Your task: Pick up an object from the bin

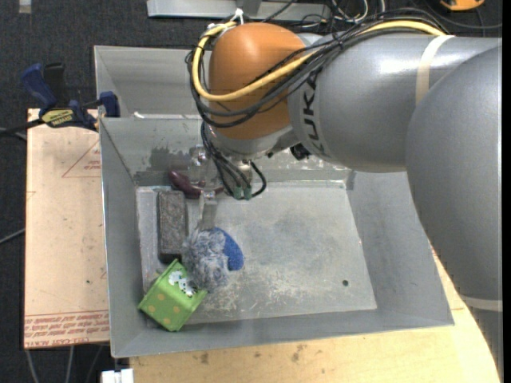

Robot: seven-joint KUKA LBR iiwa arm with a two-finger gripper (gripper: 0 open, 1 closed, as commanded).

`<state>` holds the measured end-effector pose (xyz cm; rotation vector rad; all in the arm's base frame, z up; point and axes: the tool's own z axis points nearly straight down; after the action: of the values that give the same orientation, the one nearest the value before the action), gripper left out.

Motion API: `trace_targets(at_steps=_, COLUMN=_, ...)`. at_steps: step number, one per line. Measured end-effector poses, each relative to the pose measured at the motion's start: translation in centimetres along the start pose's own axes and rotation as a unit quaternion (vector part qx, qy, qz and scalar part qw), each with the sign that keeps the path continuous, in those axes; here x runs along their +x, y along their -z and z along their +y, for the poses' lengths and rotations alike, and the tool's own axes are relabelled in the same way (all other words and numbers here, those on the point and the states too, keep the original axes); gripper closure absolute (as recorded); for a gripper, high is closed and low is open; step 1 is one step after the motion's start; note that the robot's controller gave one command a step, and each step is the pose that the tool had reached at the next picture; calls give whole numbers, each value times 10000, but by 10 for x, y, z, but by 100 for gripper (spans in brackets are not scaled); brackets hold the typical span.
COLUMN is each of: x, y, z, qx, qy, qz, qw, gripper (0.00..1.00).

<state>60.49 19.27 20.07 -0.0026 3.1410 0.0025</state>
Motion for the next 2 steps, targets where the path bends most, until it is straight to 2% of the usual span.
trace_targets(at_steps=1, x=20, y=-35, z=-13, qx=-3, qy=396, qz=-23, qw=9992, gripper=0)
trace_targets(at_steps=2, x=73, y=-75, z=-40, qx=-5, qy=440, qz=-21, qw=9990, gripper=0)
